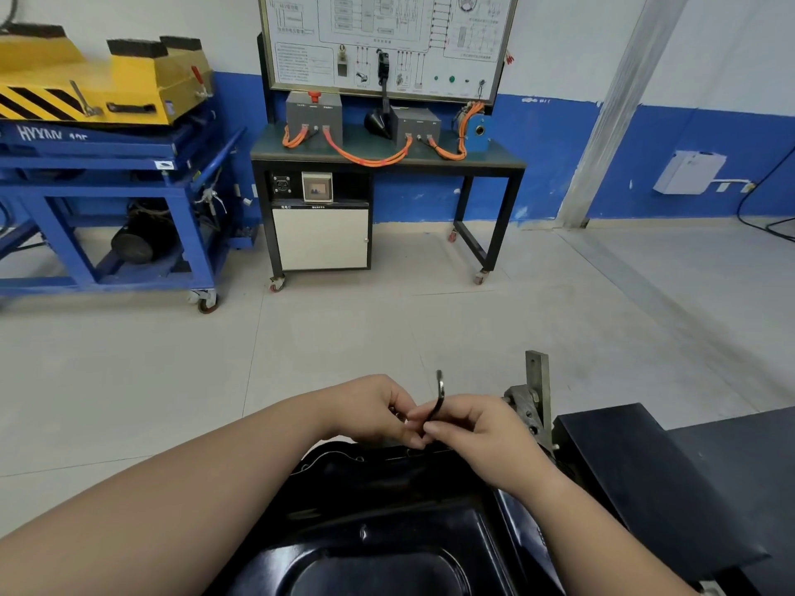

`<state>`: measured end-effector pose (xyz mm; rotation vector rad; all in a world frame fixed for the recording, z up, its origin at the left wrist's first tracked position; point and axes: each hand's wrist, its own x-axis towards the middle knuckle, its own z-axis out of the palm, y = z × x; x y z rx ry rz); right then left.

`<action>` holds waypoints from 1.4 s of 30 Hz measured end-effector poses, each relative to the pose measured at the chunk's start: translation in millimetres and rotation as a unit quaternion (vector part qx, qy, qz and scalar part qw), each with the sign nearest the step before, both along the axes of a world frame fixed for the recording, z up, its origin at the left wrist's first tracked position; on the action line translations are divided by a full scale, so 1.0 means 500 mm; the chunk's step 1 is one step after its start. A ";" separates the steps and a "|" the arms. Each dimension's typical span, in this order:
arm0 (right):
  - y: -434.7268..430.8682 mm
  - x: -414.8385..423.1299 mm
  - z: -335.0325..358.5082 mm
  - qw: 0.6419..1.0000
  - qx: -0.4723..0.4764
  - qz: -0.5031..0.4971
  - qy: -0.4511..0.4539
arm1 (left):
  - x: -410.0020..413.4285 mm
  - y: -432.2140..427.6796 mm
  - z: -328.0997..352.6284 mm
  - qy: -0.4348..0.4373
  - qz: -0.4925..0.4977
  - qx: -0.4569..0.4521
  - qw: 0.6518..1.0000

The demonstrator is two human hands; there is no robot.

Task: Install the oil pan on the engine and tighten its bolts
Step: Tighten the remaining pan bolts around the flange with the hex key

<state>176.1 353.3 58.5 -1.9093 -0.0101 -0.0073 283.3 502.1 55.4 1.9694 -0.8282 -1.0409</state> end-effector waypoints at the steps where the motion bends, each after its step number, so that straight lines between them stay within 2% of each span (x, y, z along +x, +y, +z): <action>1: 0.001 0.002 -0.002 1.000 0.001 -0.018 -0.002 | 0.000 0.000 0.000 -0.005 0.002 0.000 1.000; 7: 0.007 0.011 -0.005 0.997 -0.039 -0.071 -0.005 | 0.000 -0.004 0.000 -0.035 0.008 0.007 0.999; 10: 0.006 0.012 -0.002 0.999 -0.028 -0.038 0.021 | -0.001 -0.006 0.001 -0.051 -0.001 0.014 0.999; 15: -0.005 0.009 0.001 1.000 -0.007 0.010 0.017 | 0.006 0.002 0.002 -0.011 0.016 0.008 1.000; 18: -0.006 0.013 0.004 1.000 0.010 -0.002 0.024 | 0.004 0.001 0.001 -0.011 0.003 0.009 1.000; 25: 0.001 0.018 -0.007 0.997 -0.047 -0.059 -0.006 | 0.002 -0.002 0.001 -0.038 -0.004 0.014 0.999; 29: 0.003 0.018 -0.005 1.000 0.010 -0.004 0.016 | 0.002 -0.004 -0.002 -0.051 0.001 0.021 0.998; 33: -0.007 0.018 -0.004 0.997 0.046 0.038 0.038 | 0.008 0.001 -0.004 -0.029 0.014 0.025 0.999; 36: -0.009 0.022 -0.007 0.998 0.052 0.006 0.035 | 0.005 0.001 -0.006 -0.032 0.006 0.020 0.999; 42: 0.001 0.026 -0.021 0.998 -0.010 -0.060 -0.010 | 0.004 -0.003 -0.003 -0.041 0.005 0.014 0.999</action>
